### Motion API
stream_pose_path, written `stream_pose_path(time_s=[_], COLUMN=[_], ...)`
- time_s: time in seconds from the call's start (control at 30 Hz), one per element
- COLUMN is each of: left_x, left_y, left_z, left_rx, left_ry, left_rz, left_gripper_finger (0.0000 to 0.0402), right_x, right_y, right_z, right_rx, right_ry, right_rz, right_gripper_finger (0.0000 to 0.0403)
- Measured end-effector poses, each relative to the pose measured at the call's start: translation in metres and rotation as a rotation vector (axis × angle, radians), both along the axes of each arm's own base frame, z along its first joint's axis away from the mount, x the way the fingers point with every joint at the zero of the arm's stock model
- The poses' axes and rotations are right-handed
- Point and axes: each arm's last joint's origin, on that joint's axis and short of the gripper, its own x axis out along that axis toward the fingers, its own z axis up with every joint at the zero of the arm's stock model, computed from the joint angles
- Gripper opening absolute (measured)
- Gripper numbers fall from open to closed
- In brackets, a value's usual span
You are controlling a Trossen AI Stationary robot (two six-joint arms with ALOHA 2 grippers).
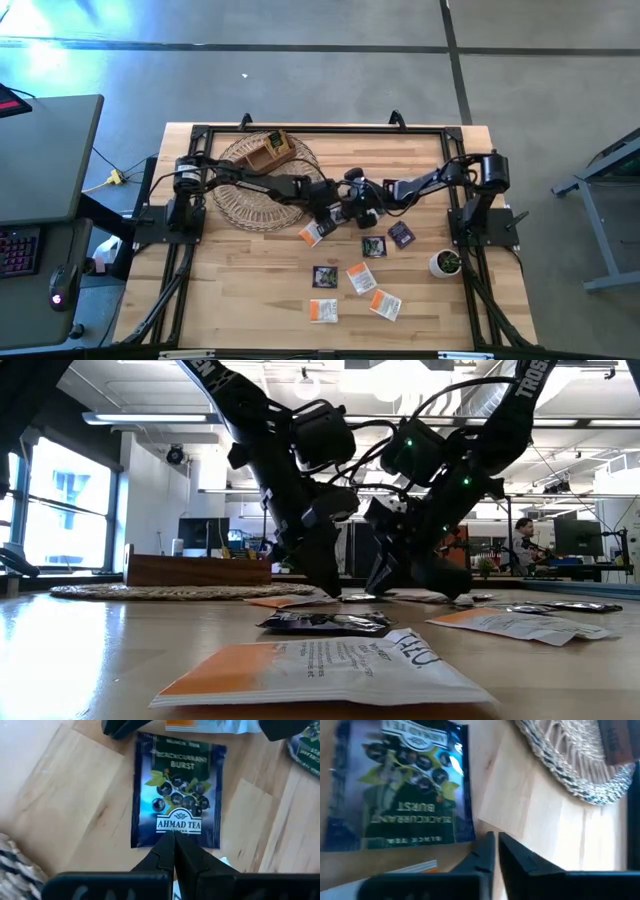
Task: Pick & Place Tea
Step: Put the purple tea bag into the middle section of the wooden organizer
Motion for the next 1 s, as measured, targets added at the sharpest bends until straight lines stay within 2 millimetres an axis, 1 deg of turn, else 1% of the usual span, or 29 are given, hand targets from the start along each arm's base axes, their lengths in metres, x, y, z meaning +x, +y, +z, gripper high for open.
stream_pose_path(time_s=[0.03,0.1,0.33,0.43,0.57,0.63,0.73,0.8,0.87,0.93,1.0], left_x=[0.000,0.000,-0.001,-0.002,0.000,0.000,0.001,0.001,0.001,0.001,0.001], left_y=[0.000,0.000,0.001,0.001,0.001,0.001,0.001,0.001,0.001,0.001,0.001], left_z=[0.000,0.000,0.001,0.001,-0.002,-0.002,-0.002,-0.002,-0.002,-0.003,-0.003], left_rx=[0.001,0.003,0.007,-0.001,-0.012,-0.011,-0.010,-0.010,-0.010,-0.012,-0.013], left_ry=[-0.001,-0.002,0.015,0.021,0.023,0.022,0.015,0.015,0.015,0.015,0.014], left_rz=[-0.001,0.002,0.068,0.083,0.104,0.107,0.106,0.106,0.106,0.107,0.108], left_gripper_finger=[0.0000,0.0000,0.0000,0.0000,0.0000,0.0000,0.0000,0.0000,0.0000,0.0000,0.0000], right_x=[0.000,0.000,-0.003,-0.005,-0.006,-0.008,-0.010,-0.016,-0.026,-0.036,-0.044], right_y=[0.000,0.000,-0.003,-0.005,-0.005,-0.004,-0.005,-0.007,-0.010,-0.015,-0.020], right_z=[0.000,0.000,-0.001,-0.001,0.004,0.013,0.039,0.057,0.070,0.079,0.082], right_rx=[0.008,0.001,-0.088,-0.131,-0.105,-0.042,0.140,0.267,0.365,0.462,0.598], right_ry=[-0.001,0.003,0.037,0.052,0.010,-0.029,-0.163,-0.213,-0.223,-0.227,-0.214], right_rz=[0.009,0.002,-0.084,-0.157,-0.236,-0.250,-0.246,-0.248,-0.282,-0.340,-0.393], right_gripper_finger=[0.0007,0.0012,0.0059,0.0084,0.0106,0.0105,0.0093,0.0083,0.0074,0.0067,0.0064])
